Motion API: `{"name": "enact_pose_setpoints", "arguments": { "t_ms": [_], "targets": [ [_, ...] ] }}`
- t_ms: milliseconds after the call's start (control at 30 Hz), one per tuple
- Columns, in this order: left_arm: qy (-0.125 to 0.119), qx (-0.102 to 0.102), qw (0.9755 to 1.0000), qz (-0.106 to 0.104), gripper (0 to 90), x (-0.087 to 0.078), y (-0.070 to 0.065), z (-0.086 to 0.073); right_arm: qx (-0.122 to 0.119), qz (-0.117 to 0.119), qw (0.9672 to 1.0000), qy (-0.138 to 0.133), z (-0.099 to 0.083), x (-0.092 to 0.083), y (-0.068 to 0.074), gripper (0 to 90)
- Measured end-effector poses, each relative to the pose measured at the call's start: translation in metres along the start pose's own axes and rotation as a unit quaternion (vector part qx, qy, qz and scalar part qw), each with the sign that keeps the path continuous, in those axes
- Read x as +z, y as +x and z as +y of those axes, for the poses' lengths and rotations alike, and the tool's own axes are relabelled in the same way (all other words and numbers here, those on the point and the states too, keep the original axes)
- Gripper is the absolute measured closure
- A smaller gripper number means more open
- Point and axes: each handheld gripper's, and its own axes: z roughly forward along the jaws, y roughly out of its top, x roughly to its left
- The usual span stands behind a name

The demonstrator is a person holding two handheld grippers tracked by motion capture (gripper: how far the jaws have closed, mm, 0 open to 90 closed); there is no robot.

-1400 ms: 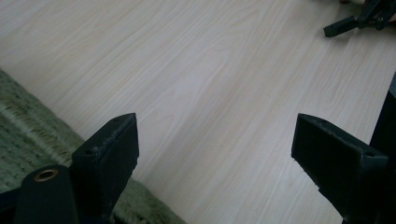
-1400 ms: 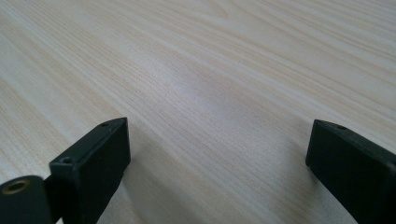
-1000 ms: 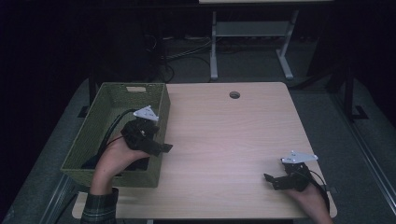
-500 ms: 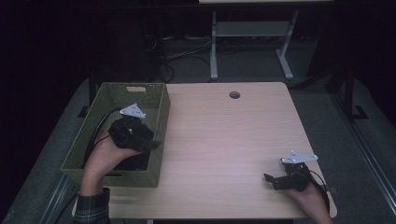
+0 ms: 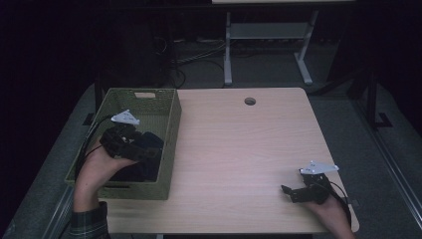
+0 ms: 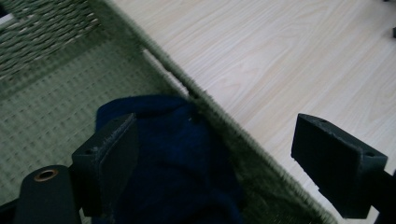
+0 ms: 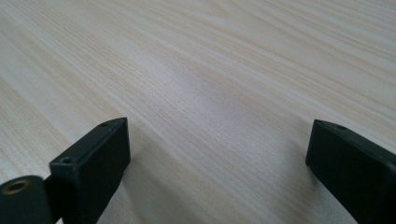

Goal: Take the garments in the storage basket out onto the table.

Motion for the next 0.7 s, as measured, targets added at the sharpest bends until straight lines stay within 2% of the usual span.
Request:
{"name": "enact_pose_setpoints", "arguments": {
  "t_ms": [400, 700],
  "targets": [
    [-0.001, -0.022, 0.9995, 0.024, 14.8, -0.015, 0.014, -0.014, 0.001, 0.0, 1.0, 0.0, 0.0, 0.0, 0.0, 5.9],
    [0.016, -0.032, 0.9989, 0.032, 14.7, -0.017, 0.023, -0.024, 0.001, 0.0, 1.0, 0.0, 0.0, 0.0, 0.0, 5.9]
  ]
}}
